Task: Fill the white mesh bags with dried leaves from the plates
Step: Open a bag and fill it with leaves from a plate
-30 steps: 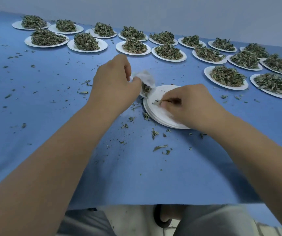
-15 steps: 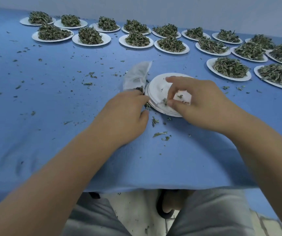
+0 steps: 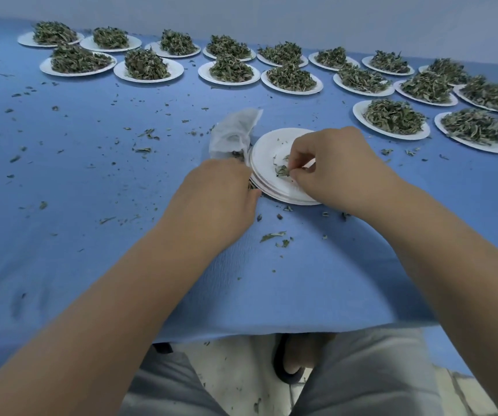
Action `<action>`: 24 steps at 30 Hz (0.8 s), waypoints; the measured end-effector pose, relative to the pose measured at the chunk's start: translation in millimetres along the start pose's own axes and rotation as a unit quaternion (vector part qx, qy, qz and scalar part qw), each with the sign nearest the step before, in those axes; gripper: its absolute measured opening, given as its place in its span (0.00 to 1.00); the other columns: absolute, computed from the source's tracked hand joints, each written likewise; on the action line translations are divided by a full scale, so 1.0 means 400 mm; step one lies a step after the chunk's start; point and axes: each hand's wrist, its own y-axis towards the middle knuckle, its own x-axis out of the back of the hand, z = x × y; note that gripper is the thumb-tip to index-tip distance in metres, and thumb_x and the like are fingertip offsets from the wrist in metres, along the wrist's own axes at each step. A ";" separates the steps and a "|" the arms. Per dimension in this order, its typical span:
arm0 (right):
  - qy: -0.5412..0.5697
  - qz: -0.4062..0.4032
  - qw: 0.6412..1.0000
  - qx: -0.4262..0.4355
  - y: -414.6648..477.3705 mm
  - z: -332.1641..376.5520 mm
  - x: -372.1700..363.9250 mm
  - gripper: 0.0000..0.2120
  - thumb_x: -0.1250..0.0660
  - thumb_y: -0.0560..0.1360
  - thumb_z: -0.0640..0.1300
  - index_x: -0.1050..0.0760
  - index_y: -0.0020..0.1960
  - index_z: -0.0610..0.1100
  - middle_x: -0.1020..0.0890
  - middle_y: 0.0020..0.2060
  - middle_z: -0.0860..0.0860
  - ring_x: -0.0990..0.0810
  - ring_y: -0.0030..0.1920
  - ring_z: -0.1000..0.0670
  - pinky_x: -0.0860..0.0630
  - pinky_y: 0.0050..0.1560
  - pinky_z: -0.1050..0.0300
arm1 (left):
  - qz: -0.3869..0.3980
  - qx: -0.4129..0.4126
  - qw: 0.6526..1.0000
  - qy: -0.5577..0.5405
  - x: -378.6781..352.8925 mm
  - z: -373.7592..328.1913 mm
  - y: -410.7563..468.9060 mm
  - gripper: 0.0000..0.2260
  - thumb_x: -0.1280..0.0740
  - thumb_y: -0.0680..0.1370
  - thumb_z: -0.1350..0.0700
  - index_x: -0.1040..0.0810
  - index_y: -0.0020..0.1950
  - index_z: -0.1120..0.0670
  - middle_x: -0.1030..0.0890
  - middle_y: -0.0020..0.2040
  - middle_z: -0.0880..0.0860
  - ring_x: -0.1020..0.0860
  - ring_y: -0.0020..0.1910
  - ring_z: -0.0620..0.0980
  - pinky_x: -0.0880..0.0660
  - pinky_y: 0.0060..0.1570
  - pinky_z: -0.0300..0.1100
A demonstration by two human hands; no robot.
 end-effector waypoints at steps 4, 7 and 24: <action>0.050 -0.025 0.998 0.015 -0.010 0.015 0.011 0.07 0.31 0.71 0.35 0.17 0.41 0.45 0.14 0.39 0.54 0.18 0.41 0.56 0.25 0.47 0.66 | 0.000 0.032 0.999 0.027 -0.001 0.014 0.010 0.13 0.39 0.80 0.52 0.30 0.36 0.53 0.23 0.43 0.52 0.24 0.44 0.56 0.39 0.37 0.45; 0.112 -0.025 0.992 0.052 -0.031 0.051 0.024 0.08 0.29 0.70 0.37 0.16 0.41 0.49 0.15 0.38 0.58 0.19 0.41 0.61 0.25 0.44 0.70 | 0.002 0.041 0.999 0.014 0.002 0.012 0.015 0.11 0.39 0.78 0.56 0.30 0.36 0.53 0.23 0.43 0.52 0.24 0.44 0.57 0.37 0.36 0.46; -0.083 0.211 0.963 0.148 -0.125 0.123 -0.002 0.18 0.38 0.78 0.47 0.28 0.67 0.57 0.23 0.56 0.54 0.26 0.55 0.45 0.26 0.57 0.46 | 0.117 0.007 0.992 0.054 0.086 0.014 -0.057 0.12 0.38 0.78 0.59 0.18 0.55 0.49 0.19 0.53 0.50 0.23 0.54 0.53 0.24 0.53 0.50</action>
